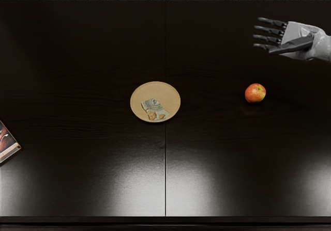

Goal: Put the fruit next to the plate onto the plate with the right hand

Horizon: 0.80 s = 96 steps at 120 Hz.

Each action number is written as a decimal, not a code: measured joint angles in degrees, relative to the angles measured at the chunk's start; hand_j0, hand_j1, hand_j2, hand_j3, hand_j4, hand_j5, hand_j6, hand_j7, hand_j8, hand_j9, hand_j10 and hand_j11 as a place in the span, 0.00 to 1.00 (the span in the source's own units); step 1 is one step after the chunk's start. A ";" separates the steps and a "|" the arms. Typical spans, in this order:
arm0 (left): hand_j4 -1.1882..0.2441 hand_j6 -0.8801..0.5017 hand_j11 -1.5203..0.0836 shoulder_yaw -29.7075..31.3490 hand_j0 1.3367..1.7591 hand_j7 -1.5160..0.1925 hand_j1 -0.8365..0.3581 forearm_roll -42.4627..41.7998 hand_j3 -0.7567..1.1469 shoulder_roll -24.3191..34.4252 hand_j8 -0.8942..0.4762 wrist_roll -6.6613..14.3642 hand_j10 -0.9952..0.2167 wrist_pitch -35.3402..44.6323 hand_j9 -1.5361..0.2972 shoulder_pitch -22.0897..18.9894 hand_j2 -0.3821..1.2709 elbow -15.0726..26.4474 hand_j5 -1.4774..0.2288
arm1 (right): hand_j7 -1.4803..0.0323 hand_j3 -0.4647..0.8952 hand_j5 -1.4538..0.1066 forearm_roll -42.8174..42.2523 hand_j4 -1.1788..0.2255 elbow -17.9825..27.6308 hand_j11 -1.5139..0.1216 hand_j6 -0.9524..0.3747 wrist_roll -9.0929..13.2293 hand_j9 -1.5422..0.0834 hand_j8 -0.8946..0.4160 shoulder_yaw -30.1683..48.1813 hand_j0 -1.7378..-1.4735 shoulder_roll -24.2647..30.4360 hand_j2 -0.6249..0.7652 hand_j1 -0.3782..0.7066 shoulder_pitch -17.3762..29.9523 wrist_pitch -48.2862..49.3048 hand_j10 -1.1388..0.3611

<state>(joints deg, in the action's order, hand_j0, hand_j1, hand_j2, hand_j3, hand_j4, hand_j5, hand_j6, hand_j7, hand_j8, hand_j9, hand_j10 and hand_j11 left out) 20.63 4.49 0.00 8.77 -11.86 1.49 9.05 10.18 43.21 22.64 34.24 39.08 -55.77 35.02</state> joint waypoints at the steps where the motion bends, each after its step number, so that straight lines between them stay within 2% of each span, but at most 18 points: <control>1: 0.67 0.47 0.76 0.00 0.76 0.71 0.76 0.00 0.40 0.00 0.48 0.00 0.63 0.00 0.67 0.00 0.26 0.00 0.69 | 0.95 0.34 0.90 -0.02 0.82 0.04 0.90 0.69 0.00 0.92 0.66 0.00 0.30 -0.01 0.45 0.06 -0.05 0.00 0.74; 31: 0.67 0.47 0.76 0.01 0.76 0.71 0.76 0.00 0.40 0.00 0.48 0.00 0.63 0.00 0.67 -0.01 0.26 0.00 0.69 | 0.95 0.34 0.90 -1.64 0.82 1.57 0.90 0.69 -0.27 0.92 0.66 0.37 0.30 -0.17 0.44 0.07 -1.12 0.00 0.74; 41: 0.67 0.47 0.76 0.01 0.76 0.71 0.76 0.00 0.40 0.00 0.48 0.00 0.63 0.00 0.67 0.00 0.26 0.00 0.69 | 0.95 0.34 0.90 -7.54 0.82 1.90 0.90 0.69 -0.48 0.92 0.66 0.96 0.30 -0.09 0.44 0.07 -2.09 0.00 0.74; 59: 0.67 0.47 0.76 0.01 0.76 0.71 0.76 0.00 0.40 0.00 0.48 0.00 0.63 0.00 0.67 0.00 0.26 0.00 0.69 | 0.95 0.34 0.90 -23.43 0.81 3.54 0.90 0.69 -0.17 0.92 0.65 2.55 0.30 0.59 0.44 0.07 -5.83 0.00 0.73; 68: 0.67 0.47 0.76 0.01 0.76 0.71 0.76 0.00 0.40 0.00 0.48 0.00 0.63 0.00 0.67 0.00 0.26 0.00 0.69 | 0.94 0.34 0.90 -30.82 0.81 7.29 0.89 0.69 -0.11 0.92 0.65 3.72 0.30 2.03 0.44 0.07 -6.47 0.00 0.73; 86: 0.67 0.47 0.76 0.00 0.76 0.71 0.76 0.00 0.40 0.00 0.48 0.00 0.63 0.00 0.67 -0.02 0.26 0.00 0.69 | 0.94 0.34 0.90 -41.26 0.81 19.22 0.89 0.69 -0.01 0.92 0.65 4.03 0.30 6.00 0.44 0.07 -6.38 0.00 0.73; 96: 0.67 0.47 0.76 0.00 0.76 0.71 0.76 0.00 0.40 0.00 0.48 -0.02 0.63 0.00 0.67 0.00 0.26 0.00 0.69 | 0.94 0.34 0.90 -45.83 0.81 24.74 0.89 0.69 1.05 0.92 0.65 3.53 0.30 6.99 0.44 0.07 -5.72 0.00 0.73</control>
<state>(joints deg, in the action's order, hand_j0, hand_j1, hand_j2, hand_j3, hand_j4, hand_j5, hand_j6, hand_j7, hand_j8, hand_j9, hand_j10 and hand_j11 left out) 20.63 4.49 0.00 8.75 -11.86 1.49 9.05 -35.65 67.94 23.70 37.76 46.07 -61.49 35.02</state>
